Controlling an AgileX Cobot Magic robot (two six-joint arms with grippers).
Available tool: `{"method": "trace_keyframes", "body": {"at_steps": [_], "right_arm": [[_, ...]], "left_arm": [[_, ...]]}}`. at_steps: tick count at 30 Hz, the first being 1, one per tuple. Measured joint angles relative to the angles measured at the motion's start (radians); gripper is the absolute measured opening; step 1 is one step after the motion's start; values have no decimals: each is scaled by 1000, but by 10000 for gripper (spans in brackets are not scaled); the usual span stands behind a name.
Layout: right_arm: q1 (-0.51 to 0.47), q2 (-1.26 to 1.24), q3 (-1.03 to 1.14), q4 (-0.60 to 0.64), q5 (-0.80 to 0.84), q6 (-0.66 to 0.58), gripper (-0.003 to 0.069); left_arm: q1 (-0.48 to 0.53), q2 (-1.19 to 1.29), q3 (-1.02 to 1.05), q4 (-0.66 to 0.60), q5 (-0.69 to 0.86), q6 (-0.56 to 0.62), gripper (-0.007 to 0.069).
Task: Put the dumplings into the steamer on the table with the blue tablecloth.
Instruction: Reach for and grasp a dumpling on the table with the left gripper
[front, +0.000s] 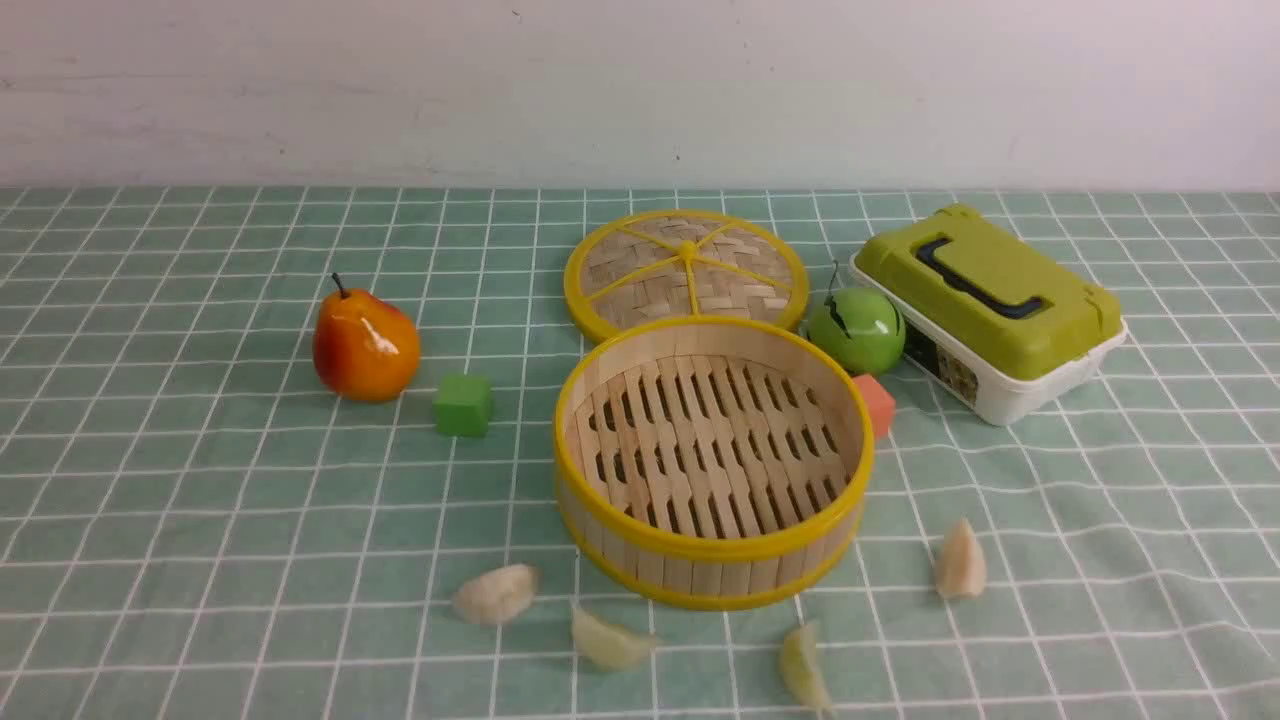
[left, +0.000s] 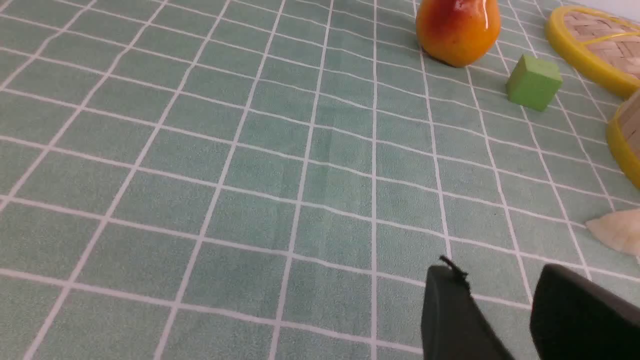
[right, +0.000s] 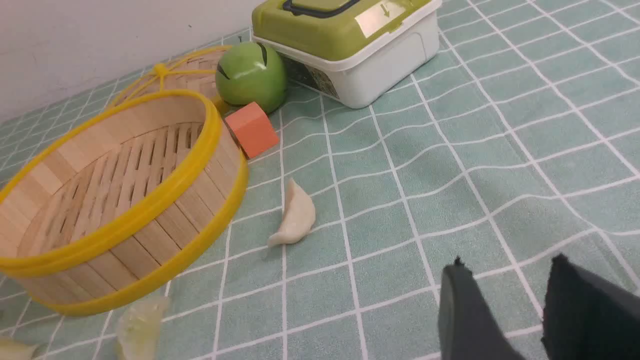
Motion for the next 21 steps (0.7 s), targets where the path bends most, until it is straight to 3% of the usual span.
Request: {"method": "trace_keyframes", "body": {"at_steps": [21], "right_arm": [[0,0,0,-20,0,0,240]], "left_arm": [[0,0,0,0,0,0,237]]}}
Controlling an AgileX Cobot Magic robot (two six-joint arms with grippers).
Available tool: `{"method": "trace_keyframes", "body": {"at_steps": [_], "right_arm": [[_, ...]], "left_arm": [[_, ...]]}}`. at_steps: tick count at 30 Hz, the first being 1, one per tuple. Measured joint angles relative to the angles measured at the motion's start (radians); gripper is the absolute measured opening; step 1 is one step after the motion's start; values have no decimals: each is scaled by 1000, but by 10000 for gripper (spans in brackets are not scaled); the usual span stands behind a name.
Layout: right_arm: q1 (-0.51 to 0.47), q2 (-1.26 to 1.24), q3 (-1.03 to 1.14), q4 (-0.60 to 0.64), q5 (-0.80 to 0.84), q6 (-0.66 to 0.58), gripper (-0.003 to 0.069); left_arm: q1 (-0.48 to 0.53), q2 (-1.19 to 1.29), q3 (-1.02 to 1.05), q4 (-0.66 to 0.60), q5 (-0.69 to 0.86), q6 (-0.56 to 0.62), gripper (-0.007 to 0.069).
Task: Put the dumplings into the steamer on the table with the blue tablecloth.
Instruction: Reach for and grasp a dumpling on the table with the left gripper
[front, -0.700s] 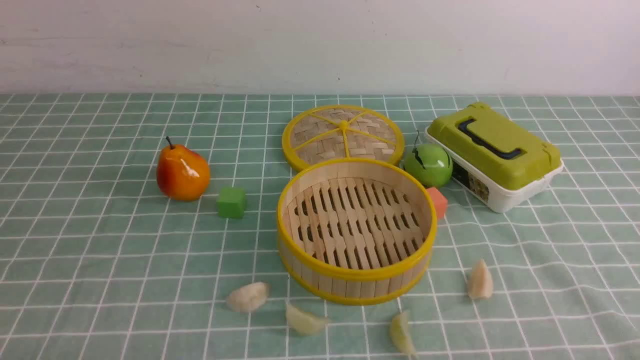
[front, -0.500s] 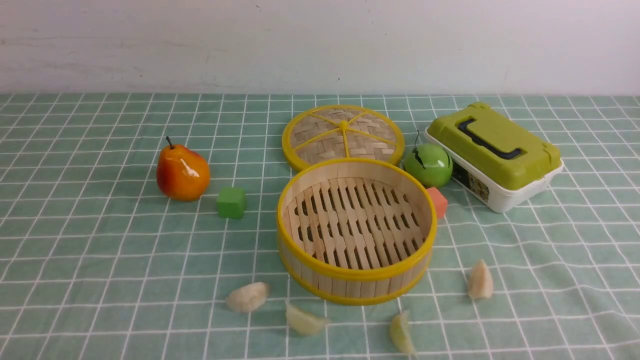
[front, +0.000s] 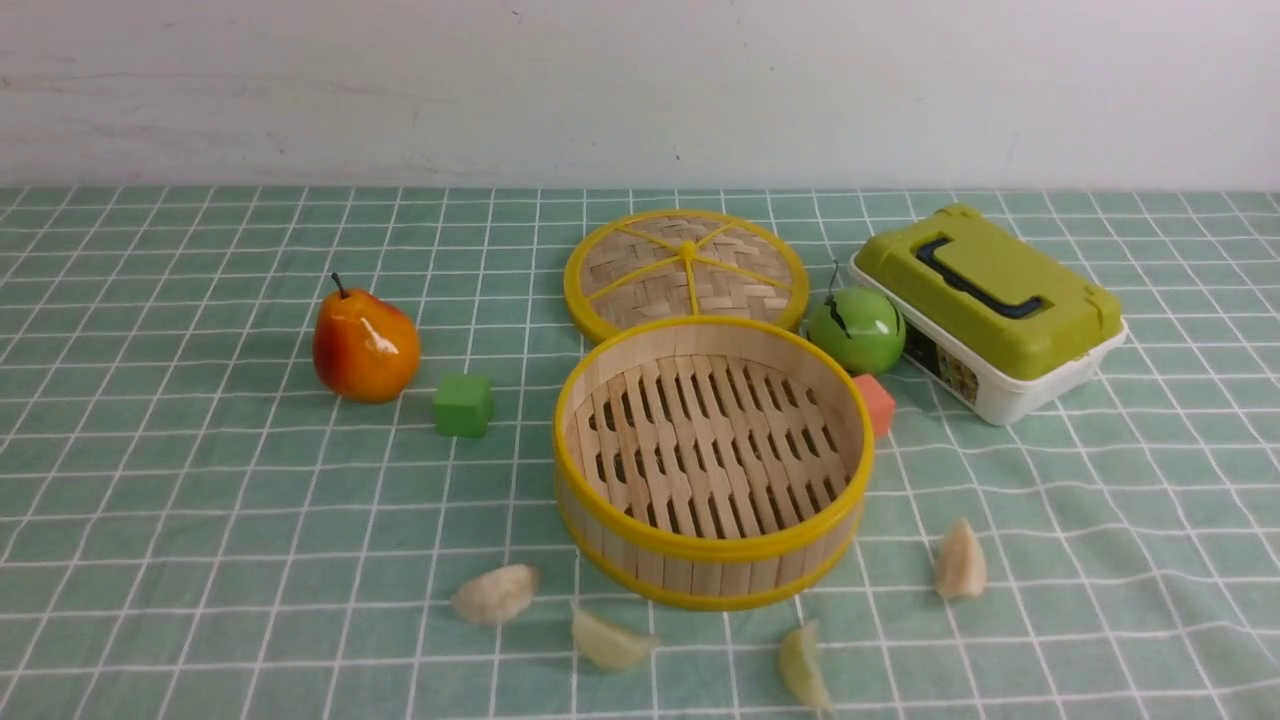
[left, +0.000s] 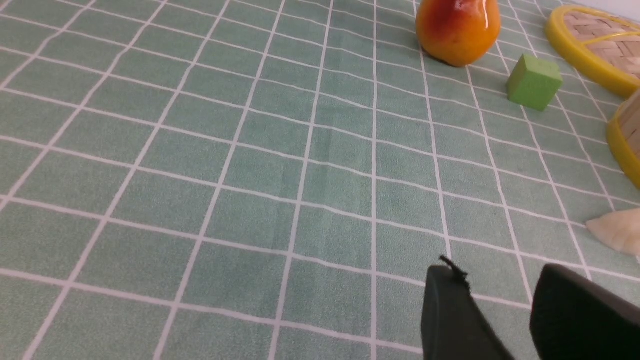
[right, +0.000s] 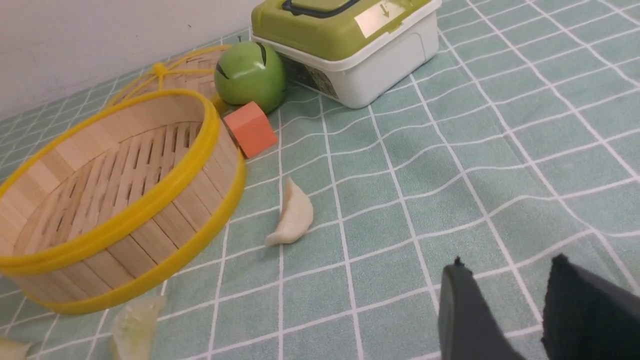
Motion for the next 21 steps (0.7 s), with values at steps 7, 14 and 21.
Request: {"method": "trace_keyframes", "body": {"at_steps": [7,14,21], "right_arm": [[0,0,0,-71,0,0,240],[0,0,0,-81,0,0,240],[0,0,0,-81,3,0,240]], "left_arm": [[0,0,0,0,0,0,237],[0,0,0,0,0,0,237],[0,0,0,0,0,0,237]]}}
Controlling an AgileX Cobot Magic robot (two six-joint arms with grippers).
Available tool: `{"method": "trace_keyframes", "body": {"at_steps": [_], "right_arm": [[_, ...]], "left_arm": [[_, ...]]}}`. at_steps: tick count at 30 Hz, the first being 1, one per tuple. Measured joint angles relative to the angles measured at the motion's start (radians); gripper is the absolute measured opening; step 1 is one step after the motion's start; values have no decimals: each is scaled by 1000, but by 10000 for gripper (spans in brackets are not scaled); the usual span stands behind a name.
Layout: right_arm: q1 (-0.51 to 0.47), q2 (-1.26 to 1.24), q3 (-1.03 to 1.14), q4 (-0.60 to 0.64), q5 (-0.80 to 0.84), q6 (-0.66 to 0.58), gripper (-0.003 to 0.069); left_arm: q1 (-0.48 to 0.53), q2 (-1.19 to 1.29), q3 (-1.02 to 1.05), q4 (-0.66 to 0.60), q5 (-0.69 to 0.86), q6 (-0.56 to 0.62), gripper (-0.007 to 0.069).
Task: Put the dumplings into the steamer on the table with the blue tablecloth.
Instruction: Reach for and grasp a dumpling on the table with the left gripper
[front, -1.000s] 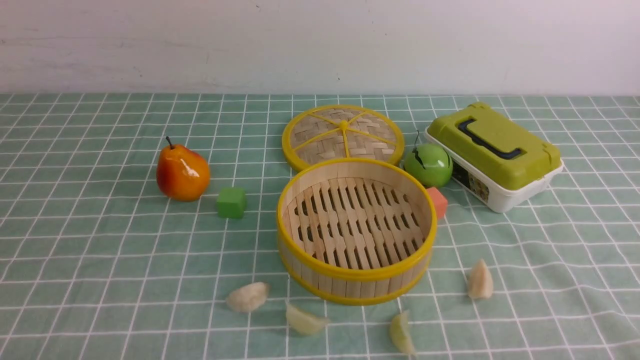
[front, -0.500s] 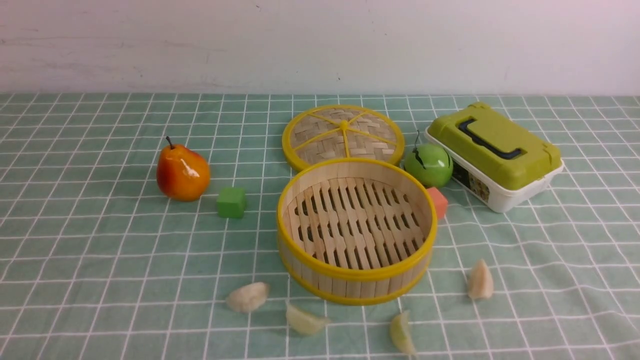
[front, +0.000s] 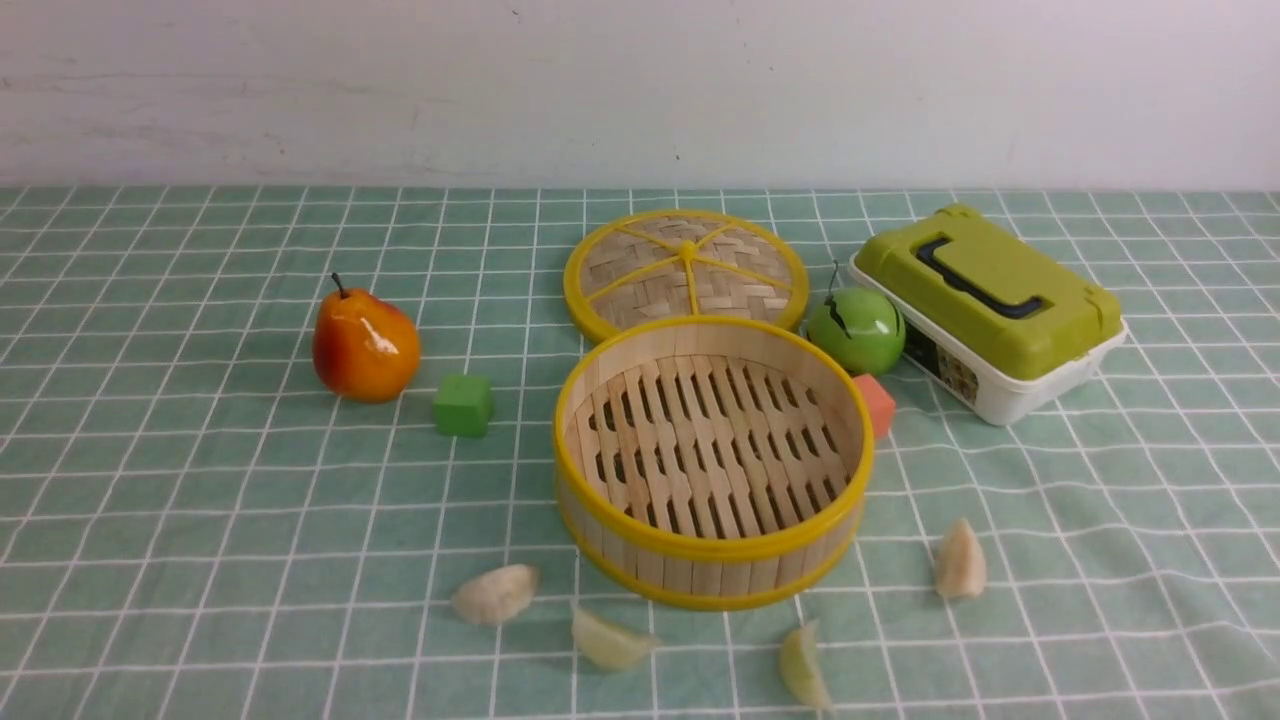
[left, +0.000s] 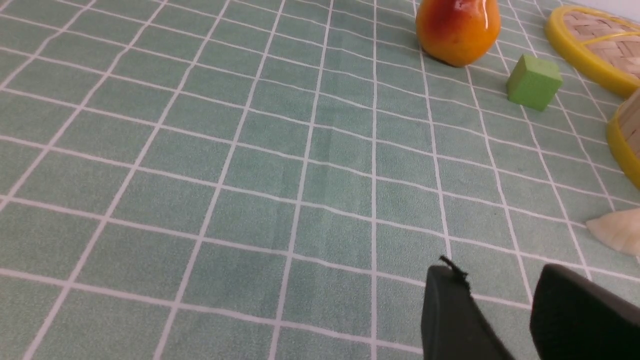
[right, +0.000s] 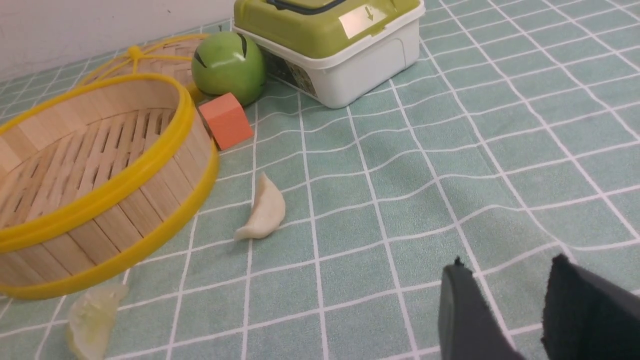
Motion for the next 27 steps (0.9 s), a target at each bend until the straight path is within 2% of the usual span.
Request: {"method": "trace_keyframes", "body": {"at_steps": [21,24,25,27], "right_arm": [[0,0,0,-4,0,0,240],[0,0,0,49,-3,40,240],[0,0,0,87,-7,69,240],[0,0,0,244,-19,189,240]], "left_arm": [[0,0,0,-11,-4,-5,237],[0,0,0,-148,-25,-101,237],[0,0,0,-235,-31,-160,237],[0,0,0,-437,-39,-294,237]]}}
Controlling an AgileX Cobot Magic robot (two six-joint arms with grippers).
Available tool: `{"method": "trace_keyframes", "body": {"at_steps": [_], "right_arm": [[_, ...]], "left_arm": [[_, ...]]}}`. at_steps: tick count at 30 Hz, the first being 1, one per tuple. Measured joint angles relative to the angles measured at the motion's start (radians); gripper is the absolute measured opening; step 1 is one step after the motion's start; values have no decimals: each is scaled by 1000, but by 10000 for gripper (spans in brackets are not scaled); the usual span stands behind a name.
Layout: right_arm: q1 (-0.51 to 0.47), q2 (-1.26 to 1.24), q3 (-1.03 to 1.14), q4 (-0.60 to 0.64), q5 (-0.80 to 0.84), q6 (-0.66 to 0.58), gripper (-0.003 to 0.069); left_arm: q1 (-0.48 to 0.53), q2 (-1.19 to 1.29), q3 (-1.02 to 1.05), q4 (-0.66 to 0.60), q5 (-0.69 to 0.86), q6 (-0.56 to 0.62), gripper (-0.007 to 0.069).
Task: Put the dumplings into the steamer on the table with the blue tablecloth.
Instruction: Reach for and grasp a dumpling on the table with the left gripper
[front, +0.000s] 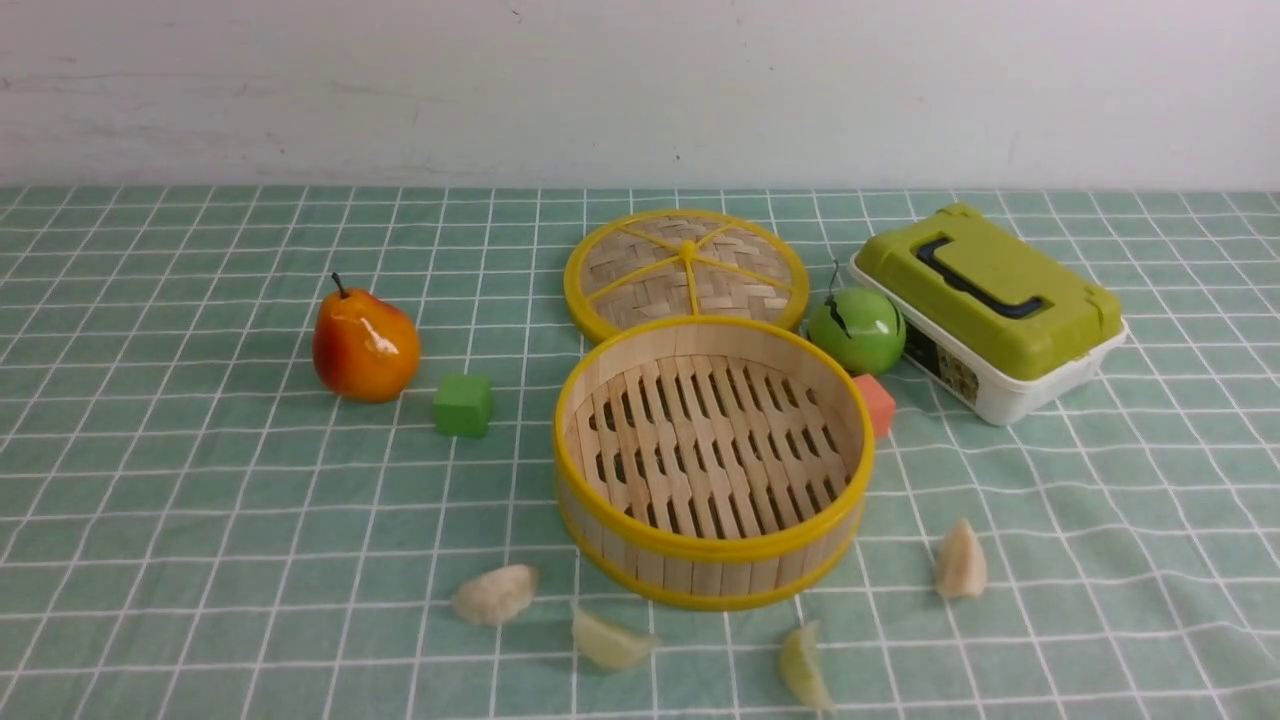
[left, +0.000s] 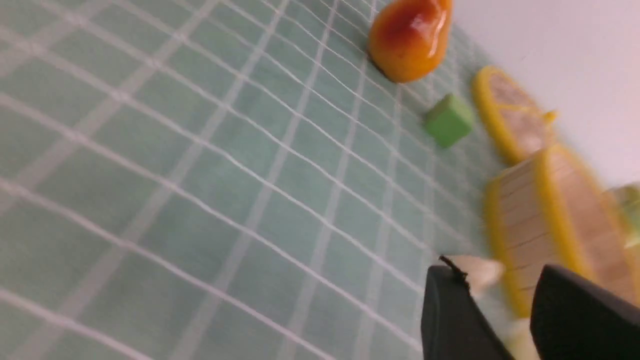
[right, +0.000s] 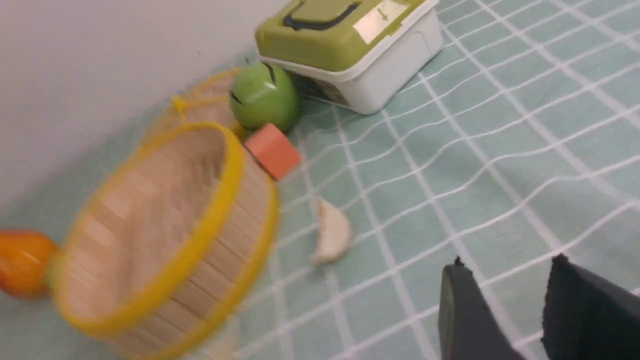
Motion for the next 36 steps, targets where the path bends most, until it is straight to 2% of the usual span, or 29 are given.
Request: {"method": "trace_keyframes", "body": {"at_steps": [3,5,7,11,14,15,17,18,19,21,22,23,24,27,28,30,33,36], "right_arm": [[0,0,0,195,-8,150,240],[0,0,0,281,-10,214,240],[0,0,0,304,-13,230,240],[0,0,0,314,-14,211,240],[0,0,0,310,-13,118,240],[0,0,-10,307,3,44,240],[0,0,-49,298,39,-62,225],[0,2,-61,297,51,-88,218],[0,19,-113,293,76,-193,183],[0,90,-194,287,105,-326,104],[0,168,-253,278,123,-401,47],[0,194,-279,273,133,-436,23],[0,289,-330,264,166,-501,-10],[0,430,-420,252,231,-600,-20],[0,537,-491,241,293,-675,-20],[3,643,-564,234,391,-741,-20],[57,778,-663,228,505,-788,-20],[145,867,-738,206,590,-804,-20]], "left_arm": [[0,0,0,-245,-5,-139,237],[0,0,0,-331,-1,-180,237],[0,0,0,-375,3,-192,237],[0,0,0,-424,16,-192,237],[0,0,-16,-431,56,-111,237],[0,0,-56,-429,101,-24,236],[0,0,-132,-410,167,101,216],[0,2,-149,-401,181,121,207],[0,24,-209,-358,234,177,167],[0,105,-296,-259,315,219,82],[0,169,-347,-171,366,238,17],[0,205,-373,-145,390,250,2],[0,288,-431,-58,447,278,-14],[0,406,-512,46,529,346,-14],[0,485,-573,109,592,420,-14],[-5,587,-636,153,651,516,-14],[-74,725,-732,181,698,642,-14],[-172,834,-804,192,718,695,-14]]}}
